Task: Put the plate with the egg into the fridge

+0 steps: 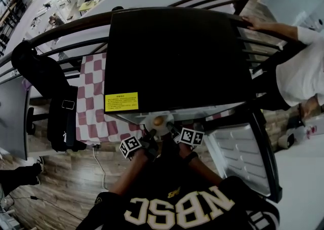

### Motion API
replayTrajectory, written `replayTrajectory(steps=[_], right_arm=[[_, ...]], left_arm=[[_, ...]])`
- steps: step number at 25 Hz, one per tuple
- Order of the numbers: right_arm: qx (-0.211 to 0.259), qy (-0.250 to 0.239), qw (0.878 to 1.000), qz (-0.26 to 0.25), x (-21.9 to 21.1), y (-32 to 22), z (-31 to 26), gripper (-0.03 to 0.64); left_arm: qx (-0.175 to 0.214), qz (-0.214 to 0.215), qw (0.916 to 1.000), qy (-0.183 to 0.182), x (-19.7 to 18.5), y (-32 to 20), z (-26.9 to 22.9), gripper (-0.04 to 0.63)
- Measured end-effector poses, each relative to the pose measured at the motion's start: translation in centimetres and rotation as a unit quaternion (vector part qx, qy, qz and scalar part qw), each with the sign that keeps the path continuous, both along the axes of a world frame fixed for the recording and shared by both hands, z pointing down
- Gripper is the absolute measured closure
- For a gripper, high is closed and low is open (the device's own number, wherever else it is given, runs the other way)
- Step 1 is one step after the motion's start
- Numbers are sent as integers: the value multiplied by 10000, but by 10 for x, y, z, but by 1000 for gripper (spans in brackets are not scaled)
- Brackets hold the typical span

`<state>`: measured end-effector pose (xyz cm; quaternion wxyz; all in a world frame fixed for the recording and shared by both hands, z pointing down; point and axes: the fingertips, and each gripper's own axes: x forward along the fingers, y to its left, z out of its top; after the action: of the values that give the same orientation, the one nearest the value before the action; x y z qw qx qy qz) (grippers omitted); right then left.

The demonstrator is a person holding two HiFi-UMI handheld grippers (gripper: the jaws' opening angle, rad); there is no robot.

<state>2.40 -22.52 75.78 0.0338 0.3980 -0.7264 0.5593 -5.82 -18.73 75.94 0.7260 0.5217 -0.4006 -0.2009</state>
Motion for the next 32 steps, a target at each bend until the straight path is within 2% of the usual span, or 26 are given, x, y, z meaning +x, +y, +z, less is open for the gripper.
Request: replayTrajectory(steps=[5,11,17,21,26,32], right_arm=[[-143,63,9998,94,0,-12,8,540],[29,486,9982,-357,1,-26,12,534],[219,725,9957,-539,-2,-41,8,534],[442,1198,9874,-937,-4,-42,6,517],[593,1611,9784,-1156,-1,-42,6,491],[1085,2316,9568,-1380,10,-39,2,423]], left_arm=[[-117,-233,9997,-20,-1,-10,7,565],[-136,-417,9990,-67,1,-22,10,563],[-137,-655,9977,-44,-1,-33,13,563],[-150,-750,9971,-49,-2,-36,15,563],[-131,-826,9965,-69,-1,-41,16,563],[-34,-886,9957,-269,-4,-48,17,563]])
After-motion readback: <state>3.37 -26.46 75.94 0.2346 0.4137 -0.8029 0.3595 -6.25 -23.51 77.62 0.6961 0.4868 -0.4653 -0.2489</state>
